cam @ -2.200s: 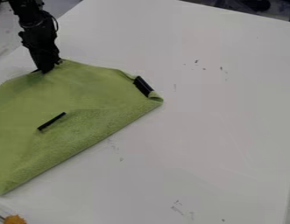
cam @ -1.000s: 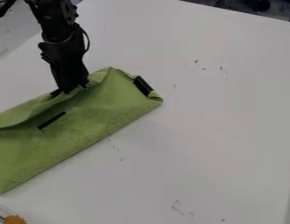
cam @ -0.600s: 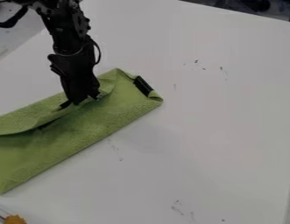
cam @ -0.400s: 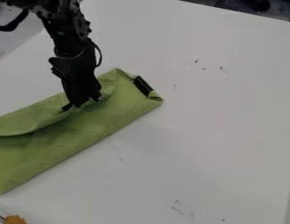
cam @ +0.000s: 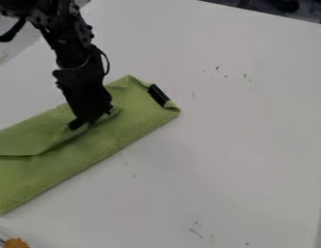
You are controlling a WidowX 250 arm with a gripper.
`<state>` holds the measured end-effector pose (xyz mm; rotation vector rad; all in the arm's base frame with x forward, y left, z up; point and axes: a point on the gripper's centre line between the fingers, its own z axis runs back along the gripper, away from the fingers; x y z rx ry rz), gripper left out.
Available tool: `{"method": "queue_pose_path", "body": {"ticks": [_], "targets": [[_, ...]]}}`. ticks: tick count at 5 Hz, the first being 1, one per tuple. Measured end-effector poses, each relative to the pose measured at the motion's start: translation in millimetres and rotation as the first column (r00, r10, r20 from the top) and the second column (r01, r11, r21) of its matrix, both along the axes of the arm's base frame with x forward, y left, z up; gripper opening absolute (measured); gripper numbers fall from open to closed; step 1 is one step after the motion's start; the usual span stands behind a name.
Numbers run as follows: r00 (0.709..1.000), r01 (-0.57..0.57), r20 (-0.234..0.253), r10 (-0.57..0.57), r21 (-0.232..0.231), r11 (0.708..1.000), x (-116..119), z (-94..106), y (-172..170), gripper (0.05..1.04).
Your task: Fold the cloth from top left to bottom right
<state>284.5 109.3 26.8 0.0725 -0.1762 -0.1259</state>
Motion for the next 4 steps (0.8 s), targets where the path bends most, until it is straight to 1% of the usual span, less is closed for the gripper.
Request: {"method": "queue_pose_path", "body": {"ticks": [1, 2, 3, 4], "targets": [[0.999, -0.036, -0.040, 0.034, -0.038, 0.999, -7, -2.4, -6, 0.837], [0.993, -0.080, -0.093, 0.072, -0.081, 0.994, -19, 3.2, -26, 1.006], [0.983, -0.145, -0.127, 0.132, -0.095, 0.985, -26, 23.9, -45, 1.005], [0.980, -0.176, -0.105, 0.170, -0.043, 0.984, -33, 38.7, -57, 0.999]]}}
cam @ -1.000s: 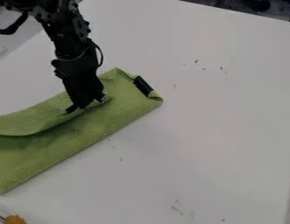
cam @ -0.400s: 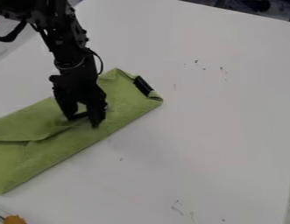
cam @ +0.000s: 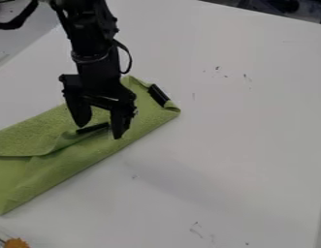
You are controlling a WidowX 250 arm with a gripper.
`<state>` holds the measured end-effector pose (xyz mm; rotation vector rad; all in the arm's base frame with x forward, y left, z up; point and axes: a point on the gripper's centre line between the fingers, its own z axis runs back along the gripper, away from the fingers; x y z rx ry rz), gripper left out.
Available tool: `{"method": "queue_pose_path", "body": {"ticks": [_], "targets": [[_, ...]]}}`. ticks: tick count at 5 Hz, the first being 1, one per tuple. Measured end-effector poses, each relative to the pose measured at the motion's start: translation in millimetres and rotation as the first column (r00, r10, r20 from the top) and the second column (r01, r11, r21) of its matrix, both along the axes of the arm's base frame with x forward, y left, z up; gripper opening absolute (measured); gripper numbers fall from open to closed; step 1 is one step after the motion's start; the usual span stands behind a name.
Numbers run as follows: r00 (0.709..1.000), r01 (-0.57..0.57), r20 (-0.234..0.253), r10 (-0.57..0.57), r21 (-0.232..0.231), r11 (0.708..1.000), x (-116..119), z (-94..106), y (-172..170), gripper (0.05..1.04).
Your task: Fold the cloth from top left to bottom right
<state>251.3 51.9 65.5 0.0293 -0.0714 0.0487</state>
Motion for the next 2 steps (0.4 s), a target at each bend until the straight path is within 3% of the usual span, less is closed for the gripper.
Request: {"method": "queue_pose_path", "body": {"ticks": [1, 2], "targets": [[0.999, 0.013, 0.043, -0.015, 0.051, 0.999, 1.1, 3.7, 2.8, 0.999], [0.997, 0.036, 0.064, -0.040, 0.052, 0.998, 4.5, 3.8, 2.7, 0.999]]}}
